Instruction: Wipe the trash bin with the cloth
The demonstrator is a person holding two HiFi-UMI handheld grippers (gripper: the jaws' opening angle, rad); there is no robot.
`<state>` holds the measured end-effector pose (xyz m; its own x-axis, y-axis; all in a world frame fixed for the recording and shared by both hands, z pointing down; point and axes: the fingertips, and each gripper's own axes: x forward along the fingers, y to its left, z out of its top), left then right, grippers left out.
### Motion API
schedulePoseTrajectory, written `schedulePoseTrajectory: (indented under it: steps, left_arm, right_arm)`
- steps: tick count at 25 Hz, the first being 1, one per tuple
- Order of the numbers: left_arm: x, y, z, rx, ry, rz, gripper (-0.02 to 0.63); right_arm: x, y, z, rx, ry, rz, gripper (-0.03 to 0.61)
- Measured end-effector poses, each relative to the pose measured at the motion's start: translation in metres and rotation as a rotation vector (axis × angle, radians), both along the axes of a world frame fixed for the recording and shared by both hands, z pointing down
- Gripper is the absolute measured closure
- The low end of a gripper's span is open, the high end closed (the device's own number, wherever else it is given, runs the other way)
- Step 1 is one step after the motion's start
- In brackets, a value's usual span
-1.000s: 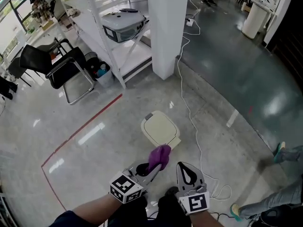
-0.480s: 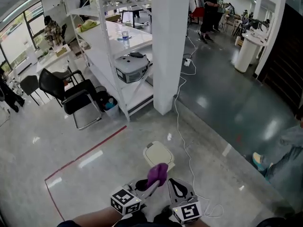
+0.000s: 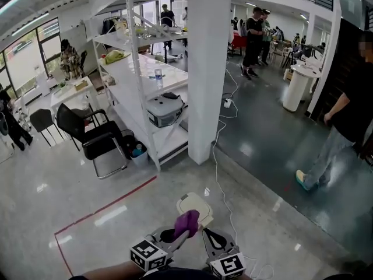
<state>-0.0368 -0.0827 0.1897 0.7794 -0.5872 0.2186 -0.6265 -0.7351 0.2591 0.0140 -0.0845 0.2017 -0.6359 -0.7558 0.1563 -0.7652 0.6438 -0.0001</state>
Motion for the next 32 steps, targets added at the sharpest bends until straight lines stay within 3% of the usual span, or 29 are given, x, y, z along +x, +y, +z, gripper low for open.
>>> schedulePoseTrajectory:
  steps: [7,12,32]
  left_arm:
    - [0.005,0.004,-0.012,0.009,0.019,0.009,0.591]
    - [-0.003,0.006,-0.02,0.045,0.01,0.017,0.591]
    - [-0.02,0.027,-0.022,0.044,0.03,-0.032,0.591]
  right_arm:
    - [0.005,0.009,-0.005,-0.026,0.018,0.007,0.572]
    - [-0.004,0.008,-0.015,0.009,0.027,-0.003,0.572]
    - [-0.025,0.031,-0.01,-0.012,0.015,-0.057,0.573]
